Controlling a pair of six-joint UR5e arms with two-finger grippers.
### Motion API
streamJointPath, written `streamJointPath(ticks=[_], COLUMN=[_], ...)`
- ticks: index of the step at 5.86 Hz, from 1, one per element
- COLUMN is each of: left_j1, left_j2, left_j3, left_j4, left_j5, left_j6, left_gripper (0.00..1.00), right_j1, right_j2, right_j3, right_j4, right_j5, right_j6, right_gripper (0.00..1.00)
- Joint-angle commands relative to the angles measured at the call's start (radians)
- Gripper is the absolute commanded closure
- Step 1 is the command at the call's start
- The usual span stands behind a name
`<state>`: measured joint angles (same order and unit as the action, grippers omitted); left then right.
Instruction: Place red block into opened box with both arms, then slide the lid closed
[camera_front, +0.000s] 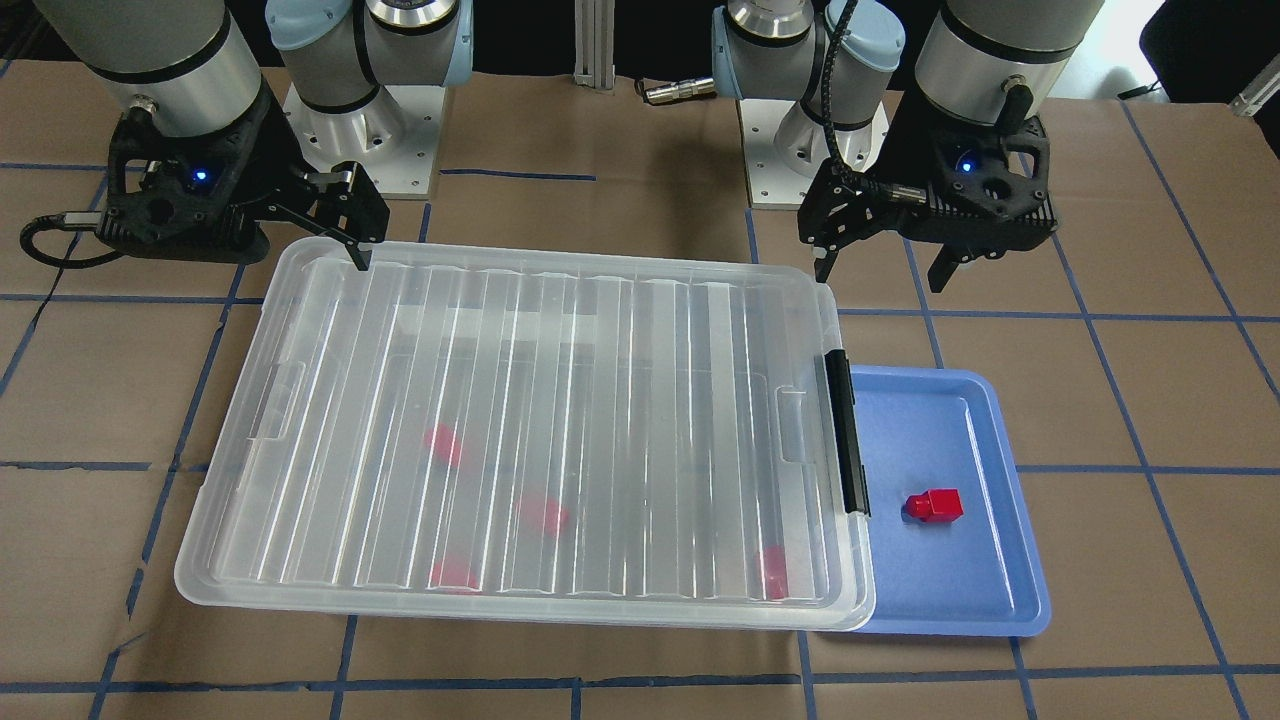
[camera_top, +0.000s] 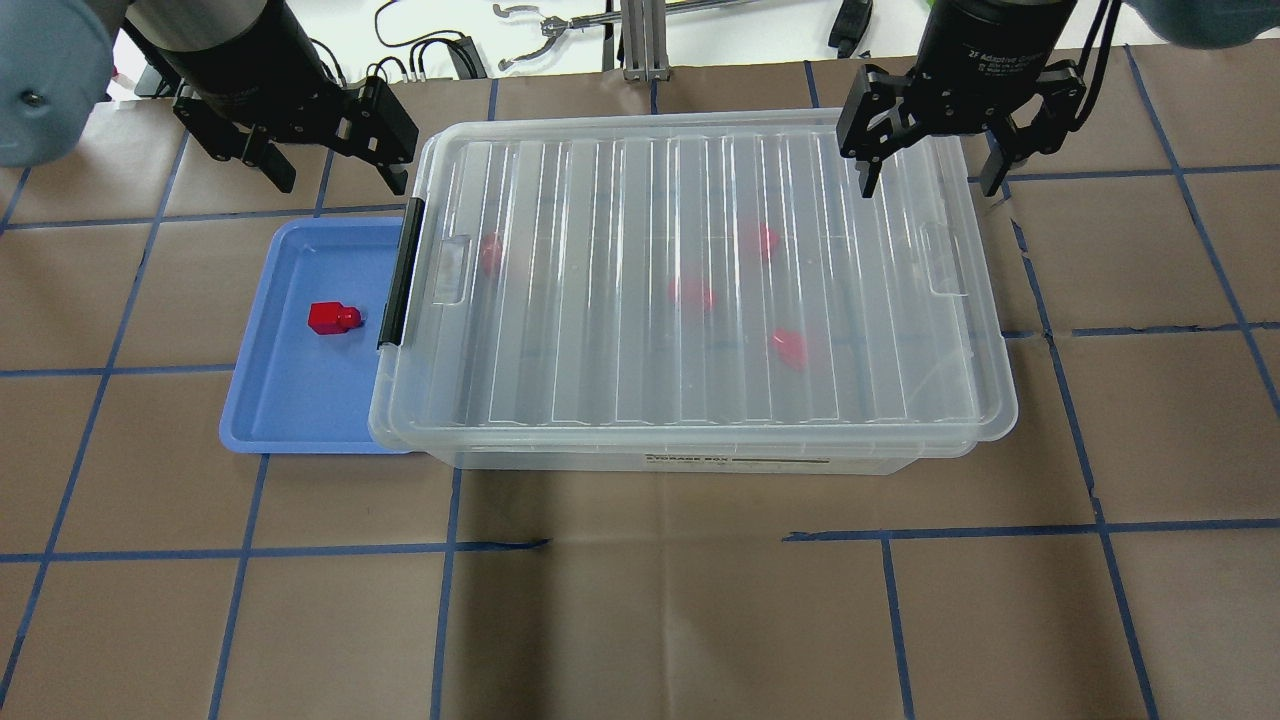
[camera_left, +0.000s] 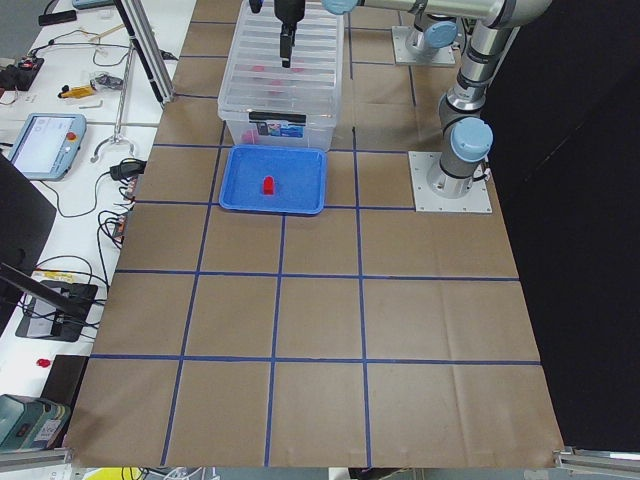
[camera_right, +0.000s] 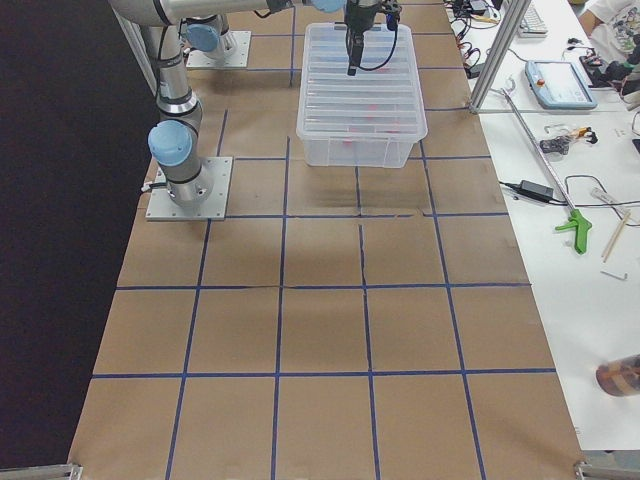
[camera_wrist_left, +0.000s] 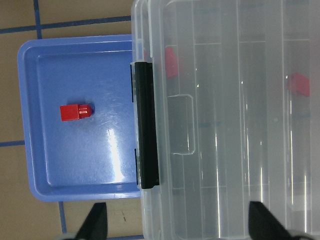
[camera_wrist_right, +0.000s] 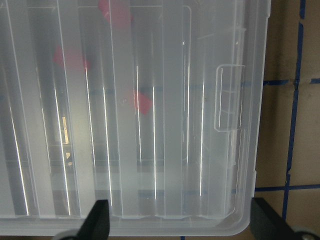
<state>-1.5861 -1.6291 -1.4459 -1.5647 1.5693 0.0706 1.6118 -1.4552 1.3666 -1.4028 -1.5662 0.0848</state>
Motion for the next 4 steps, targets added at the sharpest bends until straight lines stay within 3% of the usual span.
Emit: streamJointPath(ticks=[1,4], left_j1=[0.0,0.0], left_j2=[0.002,0.002], left_j3=[-0.001,-0.002], left_j4=[0.0,0.0], left_j5=[0.0,0.002], left_j6=[0.0,0.0], left_gripper=[0.02,0.02], right_j1=[0.002,-0.024], right_j2=[-0.001,0.001], right_j3=[0.002,-0.004], right_j4=[-0.004,-0.012], right_j5=[0.002,0.009], right_j6=[0.004,0.007], right_gripper=[0.0,0.0])
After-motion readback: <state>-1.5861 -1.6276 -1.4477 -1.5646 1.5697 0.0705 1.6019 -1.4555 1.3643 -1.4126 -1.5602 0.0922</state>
